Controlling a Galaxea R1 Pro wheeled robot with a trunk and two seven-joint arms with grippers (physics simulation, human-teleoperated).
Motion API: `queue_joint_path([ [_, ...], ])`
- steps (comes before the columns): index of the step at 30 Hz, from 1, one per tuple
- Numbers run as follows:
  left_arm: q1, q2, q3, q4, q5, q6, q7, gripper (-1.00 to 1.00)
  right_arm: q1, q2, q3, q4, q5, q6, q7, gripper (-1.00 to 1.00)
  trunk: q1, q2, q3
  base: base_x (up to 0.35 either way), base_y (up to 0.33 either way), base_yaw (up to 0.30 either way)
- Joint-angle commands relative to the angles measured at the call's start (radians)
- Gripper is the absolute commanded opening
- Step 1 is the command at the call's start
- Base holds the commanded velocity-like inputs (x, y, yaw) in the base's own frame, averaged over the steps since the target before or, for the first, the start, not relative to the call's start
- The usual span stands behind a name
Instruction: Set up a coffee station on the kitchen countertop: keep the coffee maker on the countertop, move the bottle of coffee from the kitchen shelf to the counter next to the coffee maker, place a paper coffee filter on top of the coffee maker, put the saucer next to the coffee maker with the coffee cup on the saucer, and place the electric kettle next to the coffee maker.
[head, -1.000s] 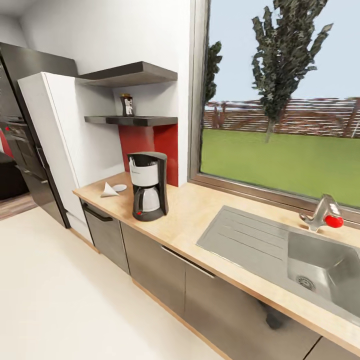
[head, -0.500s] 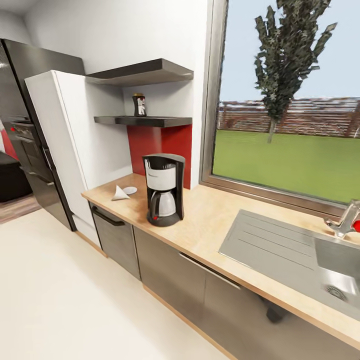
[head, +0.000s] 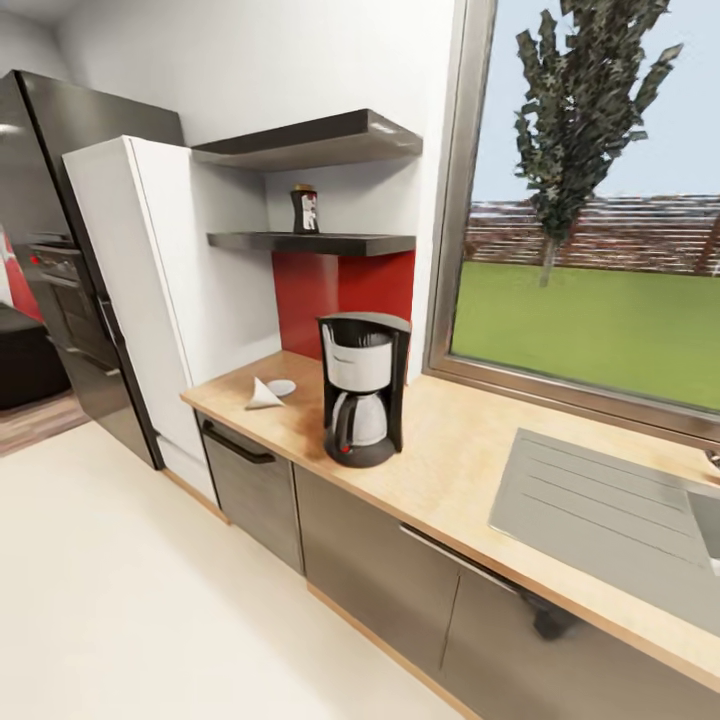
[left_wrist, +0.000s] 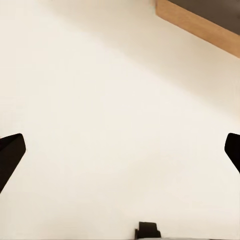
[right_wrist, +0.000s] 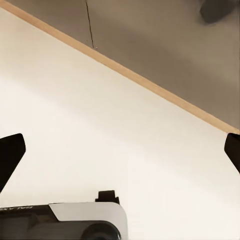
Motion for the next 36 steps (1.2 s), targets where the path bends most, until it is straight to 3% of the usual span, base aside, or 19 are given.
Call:
queue_joint_path([
  [1, -0.002, 0.001, -0.001, 0.001, -0.001, -0.003, 0.002, 1.00, -0.001, 0.000, -0.002, 0.001, 0.000, -0.003, 0.001, 1.00, 0.001, -0.002, -0.002, 0.184, 0.304, 0.000],
  [25, 0.001, 0.020, -0.002, 0.008, 0.003, -0.004, -0.001, 1.00, -0.001, 0.003, -0.002, 0.046, -0.001, -0.005, 0.001, 1.00, 0.001, -0.002, -0.002, 0.184, 0.304, 0.000],
  [30, -0.006, 0.006, -0.021, -0.001, -0.018, 0.001, -0.001, 1.00, -0.001, 0.000, 0.001, 0.046, 0.003, -0.060, 0.002, 1.00, 0.001, -0.002, -0.002, 0.184, 0.304, 0.000],
  [36, -0.007, 0.014, -0.022, 0.000, -0.022, -0.003, 0.001, 1.00, -0.001, 0.000, 0.000, 0.046, 0.003, -0.066, 0.002, 1.00, 0.001, -0.002, -0.002, 0.184, 0.303, 0.000],
])
